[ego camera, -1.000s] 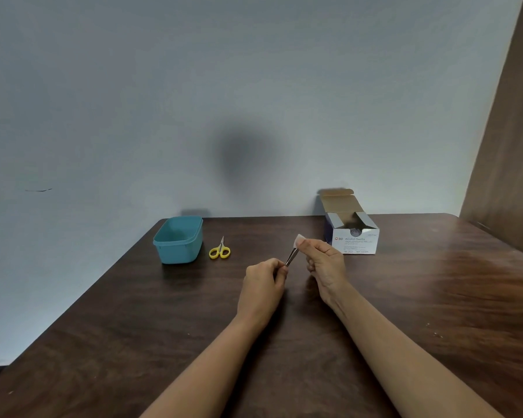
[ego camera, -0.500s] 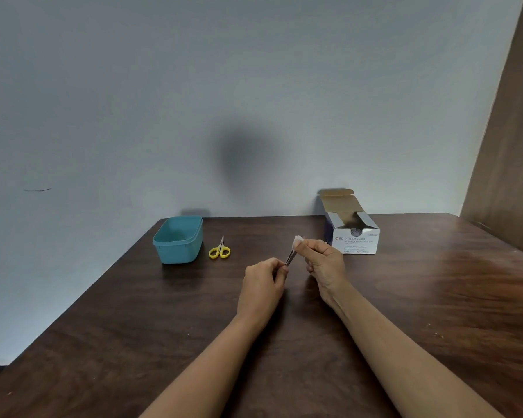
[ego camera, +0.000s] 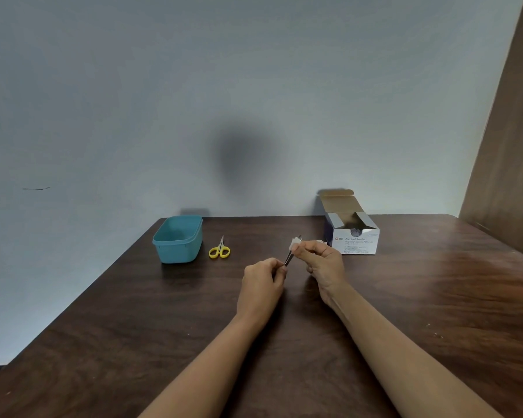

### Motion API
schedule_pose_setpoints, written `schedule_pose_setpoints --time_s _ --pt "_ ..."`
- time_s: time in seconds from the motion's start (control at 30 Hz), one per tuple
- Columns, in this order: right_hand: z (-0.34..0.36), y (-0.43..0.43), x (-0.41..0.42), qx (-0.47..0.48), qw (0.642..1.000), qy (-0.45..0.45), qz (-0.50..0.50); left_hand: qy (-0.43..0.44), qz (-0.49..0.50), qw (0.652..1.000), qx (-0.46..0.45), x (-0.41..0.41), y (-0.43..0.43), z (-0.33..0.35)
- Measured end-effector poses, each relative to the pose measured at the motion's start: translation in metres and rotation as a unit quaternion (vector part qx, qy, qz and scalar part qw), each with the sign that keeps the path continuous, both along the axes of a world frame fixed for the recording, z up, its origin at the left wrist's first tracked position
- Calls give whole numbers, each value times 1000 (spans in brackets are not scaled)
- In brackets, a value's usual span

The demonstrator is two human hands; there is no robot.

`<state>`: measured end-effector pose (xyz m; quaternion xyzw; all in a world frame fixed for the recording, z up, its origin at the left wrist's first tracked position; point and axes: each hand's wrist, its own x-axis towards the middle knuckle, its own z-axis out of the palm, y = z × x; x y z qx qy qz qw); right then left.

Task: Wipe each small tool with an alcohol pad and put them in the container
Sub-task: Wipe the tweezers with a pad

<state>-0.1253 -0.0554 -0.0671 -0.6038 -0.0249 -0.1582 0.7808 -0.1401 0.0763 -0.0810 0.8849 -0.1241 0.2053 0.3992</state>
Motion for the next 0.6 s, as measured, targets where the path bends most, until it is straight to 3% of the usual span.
schedule_pose_setpoints --time_s 0.6 --pt "1 0 -3 -22 999 -19 37 9 0 1000 -10 -1 1 1"
